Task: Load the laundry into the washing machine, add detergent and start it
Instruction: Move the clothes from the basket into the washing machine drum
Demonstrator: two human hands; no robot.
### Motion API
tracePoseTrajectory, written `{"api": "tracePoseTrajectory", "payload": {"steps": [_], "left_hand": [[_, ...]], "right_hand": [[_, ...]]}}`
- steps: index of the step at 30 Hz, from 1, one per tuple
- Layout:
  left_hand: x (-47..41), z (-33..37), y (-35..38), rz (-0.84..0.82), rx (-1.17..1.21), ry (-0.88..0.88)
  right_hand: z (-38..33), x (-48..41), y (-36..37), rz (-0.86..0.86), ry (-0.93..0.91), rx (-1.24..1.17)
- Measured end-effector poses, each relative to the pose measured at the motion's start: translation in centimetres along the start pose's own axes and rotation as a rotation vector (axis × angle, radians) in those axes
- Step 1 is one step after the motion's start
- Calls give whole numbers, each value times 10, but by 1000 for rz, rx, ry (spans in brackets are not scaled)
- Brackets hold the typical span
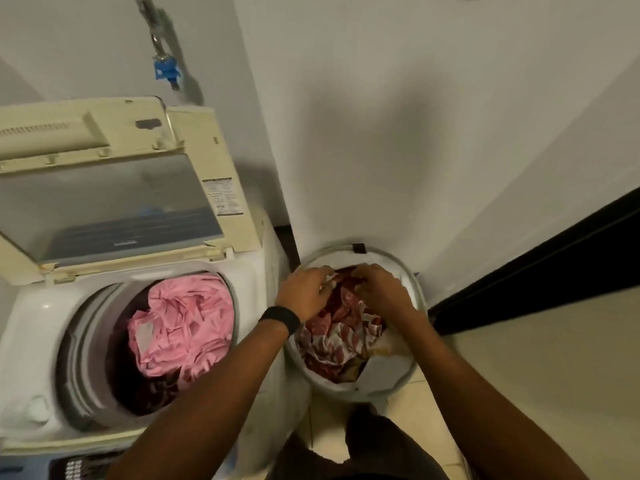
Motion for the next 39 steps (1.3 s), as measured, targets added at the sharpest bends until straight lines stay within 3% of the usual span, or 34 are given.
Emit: {"api": "tracePoseTrajectory", "payload": {"steps": [6,10,14,18,20,22,24,26,29,31,35,39], "left_hand": [[-21,-11,70,-90,51,-145],[-13,-27,109,-202,97,-229],[-8,-35,129,-211,385,-418],[-10,-43,146,-200,975,-702],[-16,-47,146,-184,1086,-710],[-19,-44,126,-163,978,-601],[-14,-47,111,-118,920,-599],[-6,-53,98,-66,969,-628],[1,-60,78,5,1050,-648],[8,-55,64,41,1123,-646],[20,-33,68,-162,1120,-518],[32,-19,98,-413,1028,-398]], "right_hand": [[96,-11,88,-397,85,104],[120,0,113,-338,144,114],[78,6,86,-255,35,-43],[-12,41,39,-224,-339,-144],[-41,65,38,-309,-429,-145],[-56,80,32,-333,-431,-297],[-59,89,29,-327,-361,-415],[-49,89,33,-274,-174,-563],[10,73,57,-20,247,-746],[63,54,96,17,458,-931],[91,32,129,-70,659,-1337],[20,45,84,-186,640,-1313]]}}
Point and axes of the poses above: each hand's wrist, its own x-axis away from the middle knuckle, its own y-axis out of the palm, z = x × y, the point moved 7 cm from there along -x, towards the middle knuckle, and after that the axes turned 4 degrees about -z, right-handed, at the moved point
